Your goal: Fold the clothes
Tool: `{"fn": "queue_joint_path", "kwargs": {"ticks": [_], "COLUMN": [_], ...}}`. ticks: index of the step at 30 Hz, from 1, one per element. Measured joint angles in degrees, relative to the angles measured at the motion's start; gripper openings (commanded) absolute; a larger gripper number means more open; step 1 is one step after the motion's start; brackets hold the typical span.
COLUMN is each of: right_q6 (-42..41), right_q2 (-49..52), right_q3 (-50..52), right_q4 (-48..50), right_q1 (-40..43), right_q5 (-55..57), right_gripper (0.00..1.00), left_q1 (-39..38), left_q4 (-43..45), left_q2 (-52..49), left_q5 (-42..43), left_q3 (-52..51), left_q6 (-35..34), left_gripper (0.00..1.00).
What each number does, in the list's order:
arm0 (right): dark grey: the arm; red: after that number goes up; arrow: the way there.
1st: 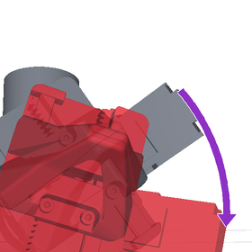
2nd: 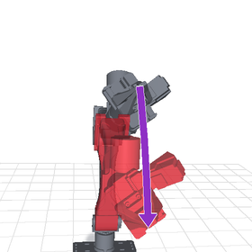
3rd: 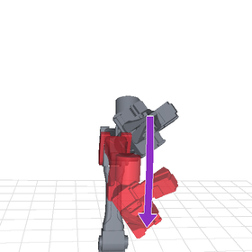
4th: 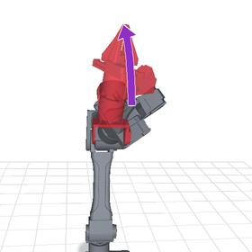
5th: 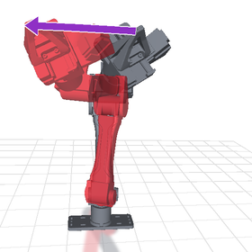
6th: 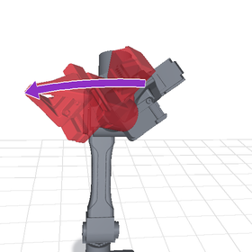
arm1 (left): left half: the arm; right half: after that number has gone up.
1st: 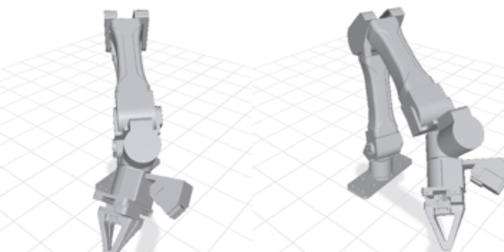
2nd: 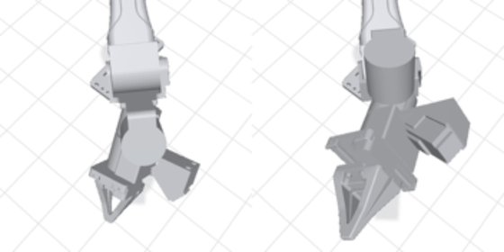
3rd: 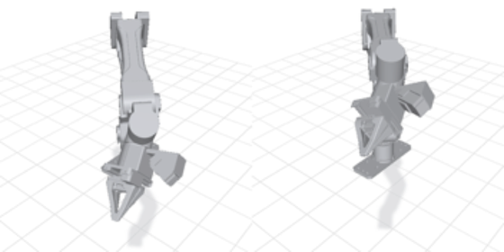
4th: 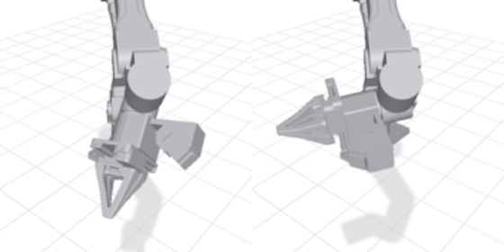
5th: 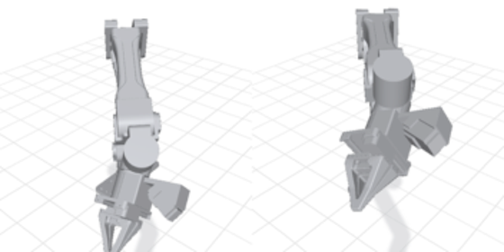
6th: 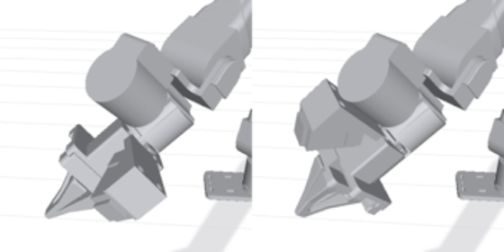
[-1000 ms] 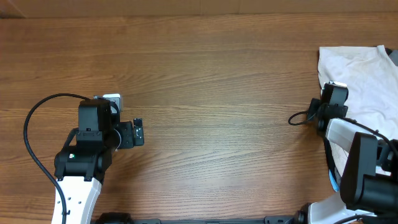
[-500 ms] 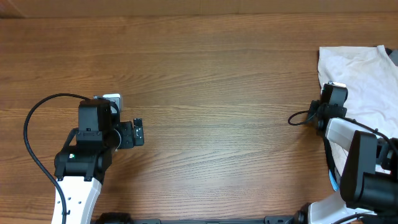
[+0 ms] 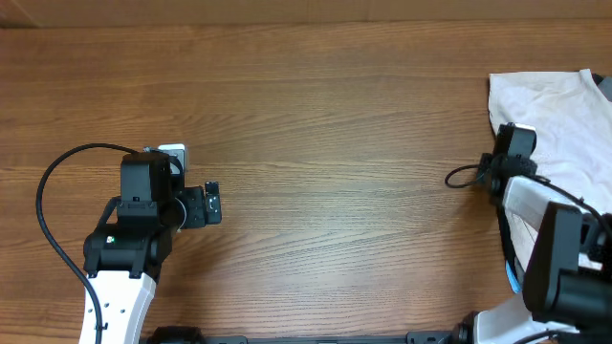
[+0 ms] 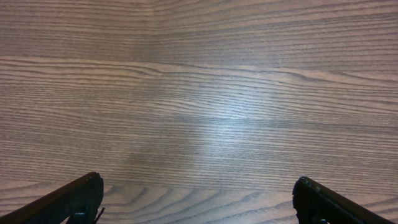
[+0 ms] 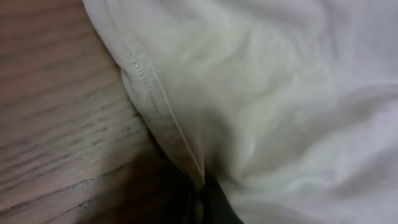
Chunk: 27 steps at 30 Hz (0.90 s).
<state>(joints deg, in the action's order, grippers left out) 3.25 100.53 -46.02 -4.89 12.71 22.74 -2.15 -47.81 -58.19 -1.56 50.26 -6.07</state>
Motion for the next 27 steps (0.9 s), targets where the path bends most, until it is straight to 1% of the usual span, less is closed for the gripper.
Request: {"fn": "queue_joint_path", "kwargs": {"ticks": [2,5,9,11,13,17,22,25,27], "right_q6": [-0.04,-0.07,0.02,-0.04,0.00,0.00,-0.04,-1.31,-3.65], "right_q2": [-1.64,-5.84,-10.56,-11.63,-12.00,-11.98,-11.96,-11.96,-11.87], "right_q3": [-1.75,-7.04,-17.14,-20.44,-22.38,-22.86,-22.86,-22.86,-22.84], "right_q4": [-2.29,-10.27,-22.51,-25.94,-28.55,-32.57,-34.84,-31.93,-25.97], "right_q1": [0.00,0.02,0.31,0.42,0.33,-1.09,-7.85,-14.45,-21.86], "right_q5": [0.15,-0.72,-7.28,-10.43,-12.90,-15.96,-22.67,-24.74,-25.97], "right_gripper": [0.04,0.03,0.04,0.04,0.04,0.04,0.04,0.04,0.04], "left_q1": [0.00,0.00,0.00,0.00,0.00,0.00,0.00,0.00,0.00], "left_q4": [0.00,0.02,0.02,0.00,0.00,-0.02,0.50,1.22,1.88], "left_q2": [0.00,0.00,0.00,-0.02,0.00,-0.02,0.00,0.00,-0.02], "left_q5": [0.00,0.00,0.00,0.00,0.00,0.00,0.00,0.00,0.00], "left_q3": [0.00,0.02,0.04,0.04,0.04,0.04,0.04,0.04,0.04], "left_q6": [0.00,0.00,0.00,0.00,0.00,0.00,0.00,0.00,0.00], "left_gripper": [0.99,0.99,1.00,1.00,1.00,1.00,1.00,1.00,1.00]}}
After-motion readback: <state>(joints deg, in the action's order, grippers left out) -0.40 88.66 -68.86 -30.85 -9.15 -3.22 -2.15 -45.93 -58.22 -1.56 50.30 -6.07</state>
